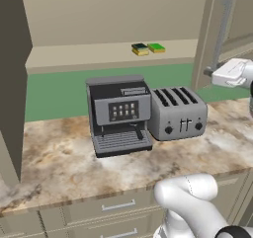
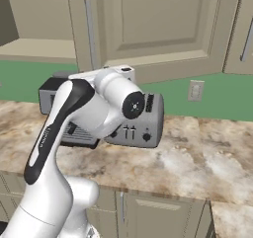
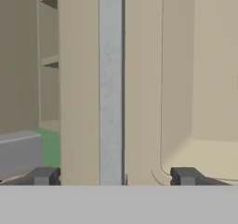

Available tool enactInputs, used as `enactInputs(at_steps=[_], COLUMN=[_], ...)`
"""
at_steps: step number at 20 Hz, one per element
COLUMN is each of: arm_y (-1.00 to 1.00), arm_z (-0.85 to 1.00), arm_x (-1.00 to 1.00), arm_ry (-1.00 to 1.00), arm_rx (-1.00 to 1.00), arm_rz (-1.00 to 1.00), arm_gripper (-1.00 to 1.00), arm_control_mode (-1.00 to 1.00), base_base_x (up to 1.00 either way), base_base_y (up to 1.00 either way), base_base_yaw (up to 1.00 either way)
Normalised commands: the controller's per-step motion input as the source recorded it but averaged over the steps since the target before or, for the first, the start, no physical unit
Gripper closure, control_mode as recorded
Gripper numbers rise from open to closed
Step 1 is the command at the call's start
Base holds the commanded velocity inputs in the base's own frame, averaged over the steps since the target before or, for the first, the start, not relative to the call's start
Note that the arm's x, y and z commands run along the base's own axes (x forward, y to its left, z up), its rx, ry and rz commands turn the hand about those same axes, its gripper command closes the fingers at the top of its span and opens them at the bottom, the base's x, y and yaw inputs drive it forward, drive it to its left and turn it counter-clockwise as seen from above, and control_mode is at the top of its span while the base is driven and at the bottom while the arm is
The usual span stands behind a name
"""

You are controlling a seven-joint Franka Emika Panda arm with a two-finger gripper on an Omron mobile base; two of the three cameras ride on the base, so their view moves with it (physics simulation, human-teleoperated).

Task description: Pick up the sponge and sponge from the sink, and place them back in the cabinet, and close the cabinet doors.

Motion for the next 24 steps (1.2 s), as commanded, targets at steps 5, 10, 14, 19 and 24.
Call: enactInputs(at_steps=[5,10,14,19,24], arm_y=[0.10,0.13,0.18,0.19,0.18], arm_z=[0.00,0.00,0.00,0.00,0.00], arm_x=[0.23,0.26,0.28,0.29,0.27], arm_ry=[0.00,0.00,0.00,0.00,0.00], arm_rx=[0.00,0.00,0.00,0.00,0.00], arm_rz=[-0.05,-0.05,-0.06,-0.07,-0.07], arm_gripper=[-1.00,-1.00,-1.00,-1.00,-1.00], arm_control_mode=[-1.00,-1.00,-1.00,-1.00,-1.00], base_base_x=[0.00,0.00,0.00,0.00,0.00], base_base_y=[0.00,0.00,0.00,0.00,0.00], base_base_yaw=[0.00,0.00,0.00,0.00,0.00])
